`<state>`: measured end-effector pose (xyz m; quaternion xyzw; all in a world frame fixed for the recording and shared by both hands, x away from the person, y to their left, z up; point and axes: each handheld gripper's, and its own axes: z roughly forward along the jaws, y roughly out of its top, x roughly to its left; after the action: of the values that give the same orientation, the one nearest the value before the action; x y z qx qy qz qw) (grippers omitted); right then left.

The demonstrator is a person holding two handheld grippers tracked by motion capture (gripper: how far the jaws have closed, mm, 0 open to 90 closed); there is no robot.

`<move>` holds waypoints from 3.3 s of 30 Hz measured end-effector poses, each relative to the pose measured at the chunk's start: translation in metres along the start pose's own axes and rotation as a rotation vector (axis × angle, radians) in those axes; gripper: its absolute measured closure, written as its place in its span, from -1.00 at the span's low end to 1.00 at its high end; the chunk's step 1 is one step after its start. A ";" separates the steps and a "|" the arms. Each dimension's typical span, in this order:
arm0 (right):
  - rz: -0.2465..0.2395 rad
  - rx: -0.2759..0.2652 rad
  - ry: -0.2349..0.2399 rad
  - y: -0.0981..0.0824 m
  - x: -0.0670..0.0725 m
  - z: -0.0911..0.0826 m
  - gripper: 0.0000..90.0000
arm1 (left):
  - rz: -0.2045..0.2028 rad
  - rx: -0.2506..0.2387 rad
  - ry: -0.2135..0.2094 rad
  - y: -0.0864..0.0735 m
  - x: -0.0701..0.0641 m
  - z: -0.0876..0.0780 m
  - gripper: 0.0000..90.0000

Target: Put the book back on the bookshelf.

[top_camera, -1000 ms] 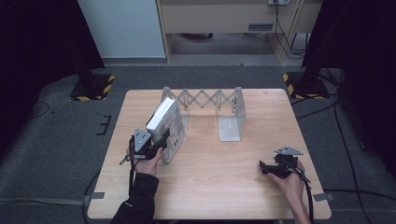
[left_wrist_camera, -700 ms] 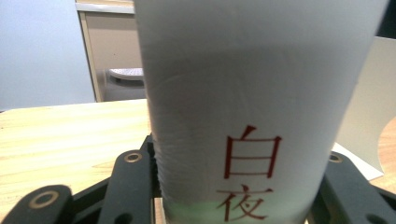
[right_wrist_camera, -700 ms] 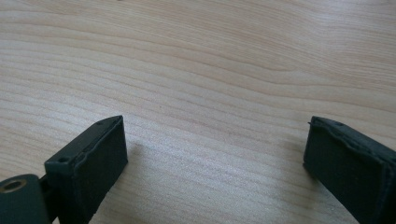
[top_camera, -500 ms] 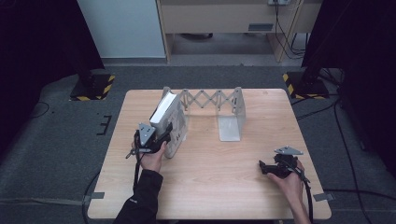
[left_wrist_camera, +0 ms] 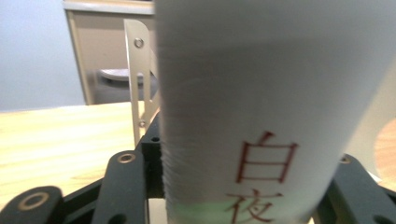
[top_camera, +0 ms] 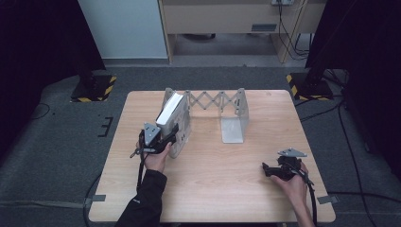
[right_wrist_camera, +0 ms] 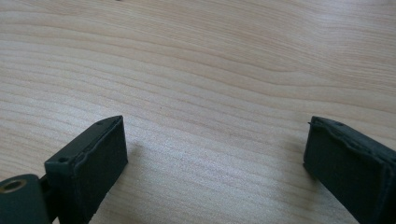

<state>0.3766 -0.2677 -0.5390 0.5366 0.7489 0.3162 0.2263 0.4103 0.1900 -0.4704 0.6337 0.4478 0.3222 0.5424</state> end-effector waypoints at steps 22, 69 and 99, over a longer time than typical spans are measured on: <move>-0.001 -0.001 -0.001 0.000 0.000 0.000 -0.85 | 0.028 0.043 -0.013 -0.012 -0.009 -0.019 0.10; -0.007 -0.003 -0.003 0.000 0.000 0.000 -0.85 | 0.009 0.062 -0.087 -0.020 -0.021 0.007 -0.04; -0.008 -0.003 -0.001 0.000 0.000 0.000 -0.85 | -0.029 0.081 -0.072 -0.010 -0.011 0.045 -0.07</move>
<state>0.3770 -0.2673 -0.5391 0.5336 0.7504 0.3161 0.2285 0.4440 0.1625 -0.4882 0.6599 0.4498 0.2728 0.5365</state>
